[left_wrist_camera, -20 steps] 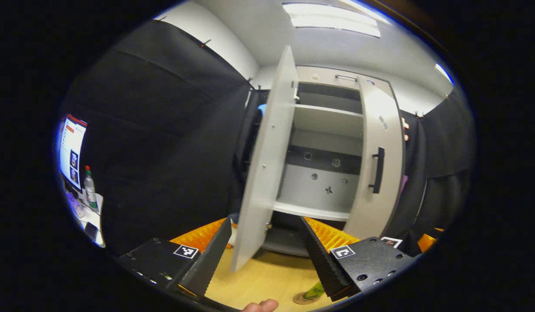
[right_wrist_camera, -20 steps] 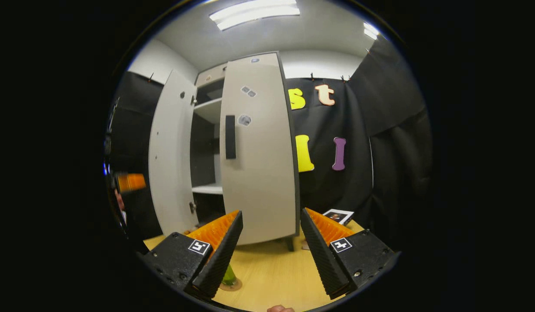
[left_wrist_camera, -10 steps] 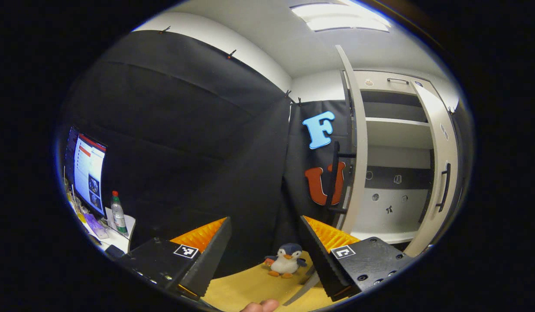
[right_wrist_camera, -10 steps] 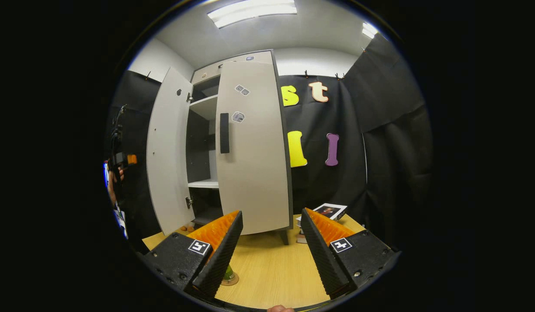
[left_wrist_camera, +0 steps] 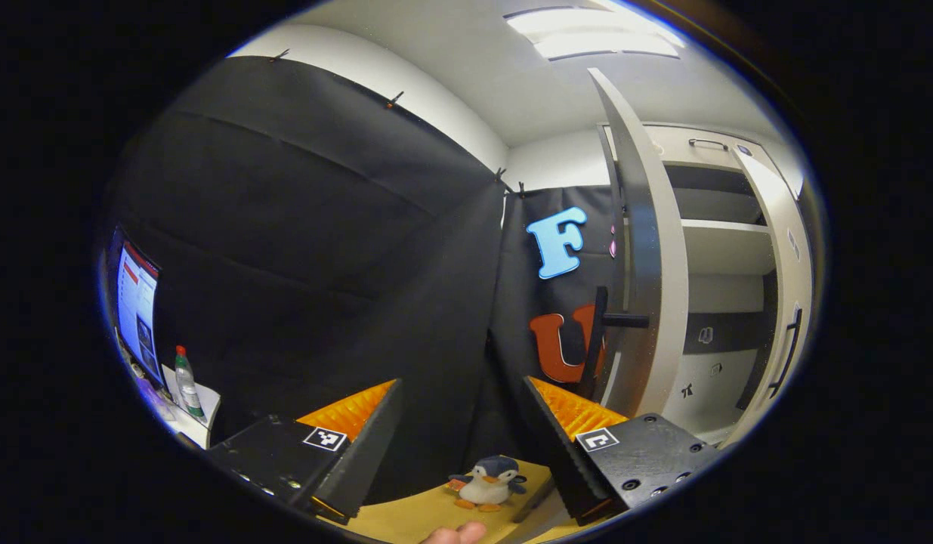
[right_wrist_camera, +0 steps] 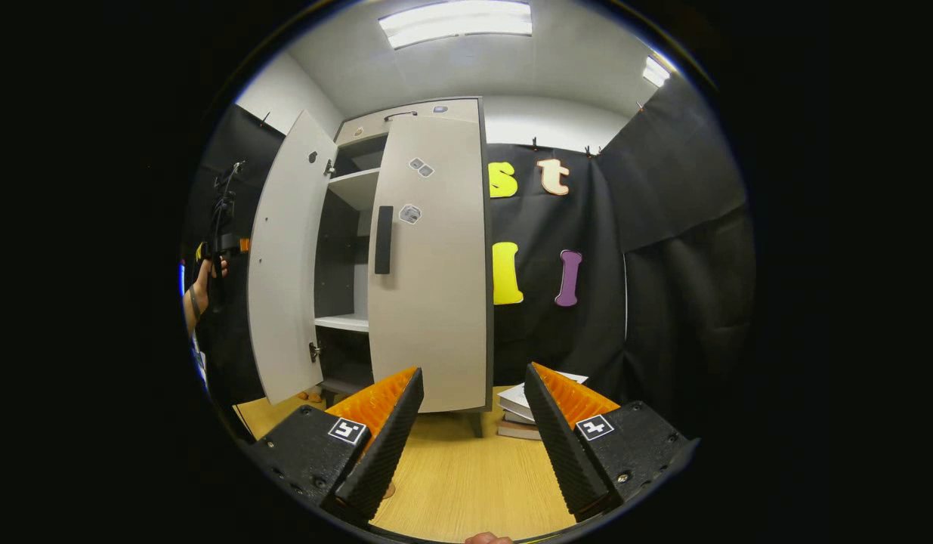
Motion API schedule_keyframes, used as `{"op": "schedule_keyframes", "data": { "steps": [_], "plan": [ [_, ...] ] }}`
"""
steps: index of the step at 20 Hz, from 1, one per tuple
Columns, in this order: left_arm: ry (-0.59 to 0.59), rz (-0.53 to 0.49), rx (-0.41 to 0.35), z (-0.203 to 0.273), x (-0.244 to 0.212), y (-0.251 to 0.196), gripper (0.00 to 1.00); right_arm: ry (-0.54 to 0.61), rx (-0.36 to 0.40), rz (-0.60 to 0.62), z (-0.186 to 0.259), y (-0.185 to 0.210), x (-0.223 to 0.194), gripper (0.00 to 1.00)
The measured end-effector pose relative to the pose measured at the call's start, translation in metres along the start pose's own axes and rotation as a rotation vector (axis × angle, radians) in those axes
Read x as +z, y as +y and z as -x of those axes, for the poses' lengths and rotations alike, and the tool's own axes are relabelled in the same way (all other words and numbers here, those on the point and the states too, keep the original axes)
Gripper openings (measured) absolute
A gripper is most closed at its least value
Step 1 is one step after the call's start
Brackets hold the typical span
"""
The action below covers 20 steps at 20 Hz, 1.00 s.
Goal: Grasp the bottle in the cabinet with the left hand and place it on the coaster, then close the right door with the right hand and the left door with the left hand.
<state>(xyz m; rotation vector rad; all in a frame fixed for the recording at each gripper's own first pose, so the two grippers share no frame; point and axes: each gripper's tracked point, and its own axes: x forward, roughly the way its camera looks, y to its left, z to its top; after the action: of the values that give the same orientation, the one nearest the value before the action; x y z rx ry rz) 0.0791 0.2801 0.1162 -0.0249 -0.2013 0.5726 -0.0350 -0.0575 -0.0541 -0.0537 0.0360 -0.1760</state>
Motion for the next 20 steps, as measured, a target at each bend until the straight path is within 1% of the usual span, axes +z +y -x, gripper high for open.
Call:
{"op": "schedule_keyframes", "data": {
  "steps": [1,3,4,6,8,11,12,13,14,15,16,17,20],
  "plan": [
    [-0.002,0.025,-0.011,-0.001,-0.002,-0.002,0.94,0.005,-0.004,0.001,-0.001,-0.002,-0.003,0.83],
    [0.011,0.038,-0.053,0.0,-0.004,-0.012,0.94,0.009,0.0,0.001,-0.002,-0.001,-0.004,0.83],
    [0.016,0.021,-0.073,0.002,-0.003,-0.018,1.0,0.006,0.003,0.003,-0.003,-0.001,-0.003,0.83],
    [0.014,-0.018,-0.114,0.012,0.0,-0.03,1.0,-0.004,0.013,0.004,-0.005,0.003,0.0,0.83],
    [0.021,-0.034,-0.181,0.023,0.0,-0.046,0.99,-0.011,0.028,-0.001,-0.006,0.007,0.004,0.83],
    [0.051,-0.001,-0.317,0.032,-0.007,-0.086,0.99,-0.025,0.044,-0.004,-0.007,0.012,0.011,0.83],
    [0.063,0.001,-0.374,0.036,-0.009,-0.102,0.99,-0.024,0.046,-0.006,-0.007,0.014,0.011,0.83],
    [0.085,-0.002,-0.447,0.041,-0.013,-0.121,0.99,-0.022,0.047,-0.006,-0.005,0.013,0.011,0.83],
    [0.103,0.002,-0.525,0.051,-0.016,-0.139,0.94,-0.027,0.044,-0.003,-0.004,0.013,0.013,0.83],
    [0.103,0.011,-0.571,0.058,-0.016,-0.151,0.94,-0.031,0.036,0.002,-0.004,0.01,0.016,0.83],
    [0.093,0.008,-0.581,0.062,-0.015,-0.155,0.94,-0.034,0.029,0.009,-0.002,0.008,0.018,0.83],
    [0.083,-0.006,-0.576,0.064,-0.014,-0.155,0.99,-0.035,0.023,0.017,0.0,0.008,0.019,0.83],
    [0.088,-0.025,-0.578,0.079,-0.022,-0.163,0.99,-0.034,0.011,0.029,0.009,0.002,0.018,0.83]
  ]
}}
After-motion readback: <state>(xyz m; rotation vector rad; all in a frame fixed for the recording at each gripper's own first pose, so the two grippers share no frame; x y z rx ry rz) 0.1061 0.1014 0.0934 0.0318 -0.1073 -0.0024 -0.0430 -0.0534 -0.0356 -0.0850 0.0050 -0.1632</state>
